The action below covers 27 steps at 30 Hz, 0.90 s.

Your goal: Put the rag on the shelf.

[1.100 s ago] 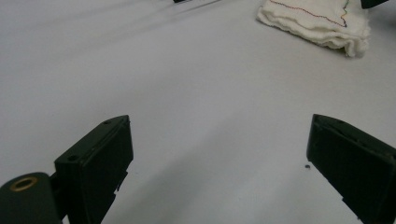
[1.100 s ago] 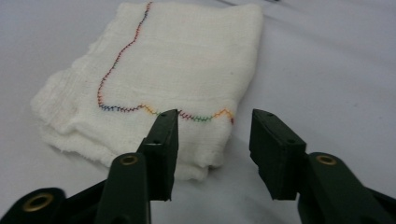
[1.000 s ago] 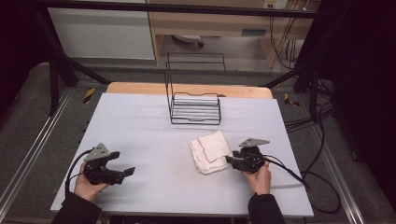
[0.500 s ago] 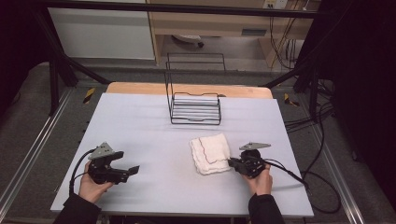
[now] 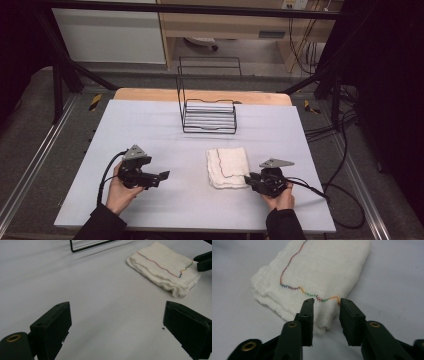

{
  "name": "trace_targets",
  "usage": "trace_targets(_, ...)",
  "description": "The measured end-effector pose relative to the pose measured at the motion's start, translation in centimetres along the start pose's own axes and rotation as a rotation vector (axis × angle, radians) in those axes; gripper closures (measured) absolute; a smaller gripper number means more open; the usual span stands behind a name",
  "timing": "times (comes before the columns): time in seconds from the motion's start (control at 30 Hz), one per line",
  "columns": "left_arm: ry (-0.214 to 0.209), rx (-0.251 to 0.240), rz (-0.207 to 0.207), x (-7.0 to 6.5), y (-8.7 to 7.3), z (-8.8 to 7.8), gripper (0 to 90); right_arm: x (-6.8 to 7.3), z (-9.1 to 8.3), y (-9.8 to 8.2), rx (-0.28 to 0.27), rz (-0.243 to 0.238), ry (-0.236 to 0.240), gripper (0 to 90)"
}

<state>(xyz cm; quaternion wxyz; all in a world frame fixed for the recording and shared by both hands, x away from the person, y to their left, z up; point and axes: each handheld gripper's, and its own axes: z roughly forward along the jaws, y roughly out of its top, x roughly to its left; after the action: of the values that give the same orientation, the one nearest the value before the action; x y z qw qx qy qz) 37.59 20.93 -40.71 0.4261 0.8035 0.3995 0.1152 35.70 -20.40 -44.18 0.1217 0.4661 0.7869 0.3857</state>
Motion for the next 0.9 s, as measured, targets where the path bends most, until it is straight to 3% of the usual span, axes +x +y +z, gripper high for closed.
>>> trace_targets(0.17, 0.001, 0.002, 0.008, -0.9, 1.9, 1.9, 8.1, -0.4, -0.3, 0.2, -0.063, -0.061, 0.023, 38.5)
trace_targets(0.37, 0.018, 0.004, -0.005, -2.0, 3.5, 4.1, 11.0, -0.8, -0.4, 0.6, -0.082, -0.095, 0.039, 20.7)
trace_targets(0.6, 0.032, 0.018, -0.014, -3.1, 5.1, 7.1, 14.9, -0.9, -0.3, 0.8, -0.072, -0.098, 0.050, 9.4)
trace_targets(0.9, 0.054, 0.045, -0.007, -3.9, 6.3, 10.5, 22.9, -1.0, -0.1, 0.8, -0.053, -0.097, 0.057, 2.3)
